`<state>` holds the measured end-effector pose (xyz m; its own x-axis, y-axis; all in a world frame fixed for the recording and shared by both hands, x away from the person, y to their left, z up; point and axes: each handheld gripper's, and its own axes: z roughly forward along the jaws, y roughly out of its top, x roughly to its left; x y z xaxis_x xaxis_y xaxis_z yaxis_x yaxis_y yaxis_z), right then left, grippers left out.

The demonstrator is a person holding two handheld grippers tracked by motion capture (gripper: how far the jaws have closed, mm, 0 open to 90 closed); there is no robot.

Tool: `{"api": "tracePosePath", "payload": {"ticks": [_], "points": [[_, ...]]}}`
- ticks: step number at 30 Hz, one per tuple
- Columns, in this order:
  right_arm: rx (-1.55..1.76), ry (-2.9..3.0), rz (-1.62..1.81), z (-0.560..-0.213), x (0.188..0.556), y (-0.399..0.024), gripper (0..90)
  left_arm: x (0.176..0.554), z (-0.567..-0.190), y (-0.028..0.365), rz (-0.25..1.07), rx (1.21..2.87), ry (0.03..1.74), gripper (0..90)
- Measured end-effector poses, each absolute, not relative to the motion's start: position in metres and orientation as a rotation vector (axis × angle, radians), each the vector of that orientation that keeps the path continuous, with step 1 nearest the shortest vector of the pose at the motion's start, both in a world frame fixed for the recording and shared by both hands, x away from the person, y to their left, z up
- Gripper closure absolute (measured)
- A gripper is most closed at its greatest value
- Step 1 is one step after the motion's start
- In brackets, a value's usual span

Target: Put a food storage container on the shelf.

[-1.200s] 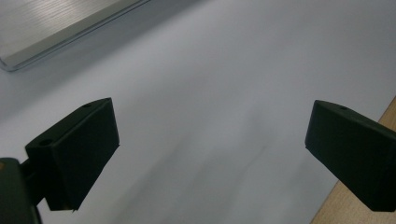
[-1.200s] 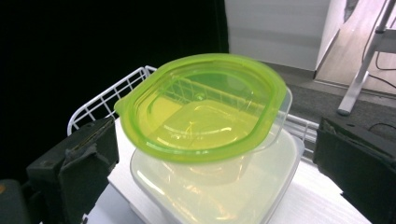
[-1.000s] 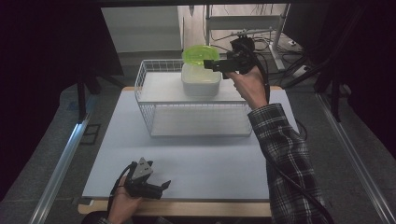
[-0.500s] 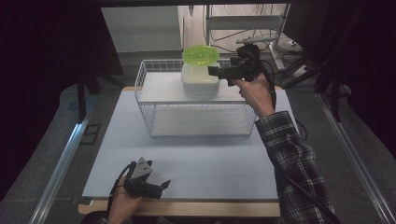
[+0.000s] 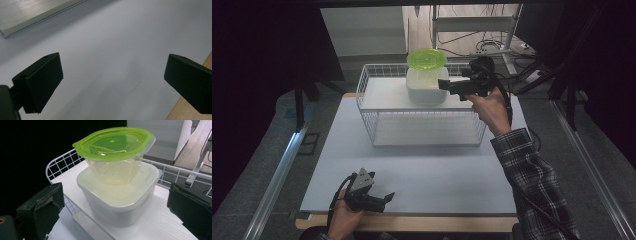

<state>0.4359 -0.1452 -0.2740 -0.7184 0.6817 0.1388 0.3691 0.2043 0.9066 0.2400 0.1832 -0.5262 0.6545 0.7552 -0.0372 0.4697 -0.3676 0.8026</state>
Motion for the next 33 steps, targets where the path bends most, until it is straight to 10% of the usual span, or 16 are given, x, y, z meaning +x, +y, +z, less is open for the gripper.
{"api": "tracePosePath", "payload": {"ticks": [33], "points": [[0.934, 2.231, 1.448, -0.307, 0.398, -0.164, 0.7, 0.239, -0.525, 0.184, 0.39, 1.981, 0.898, 1.4]]}}
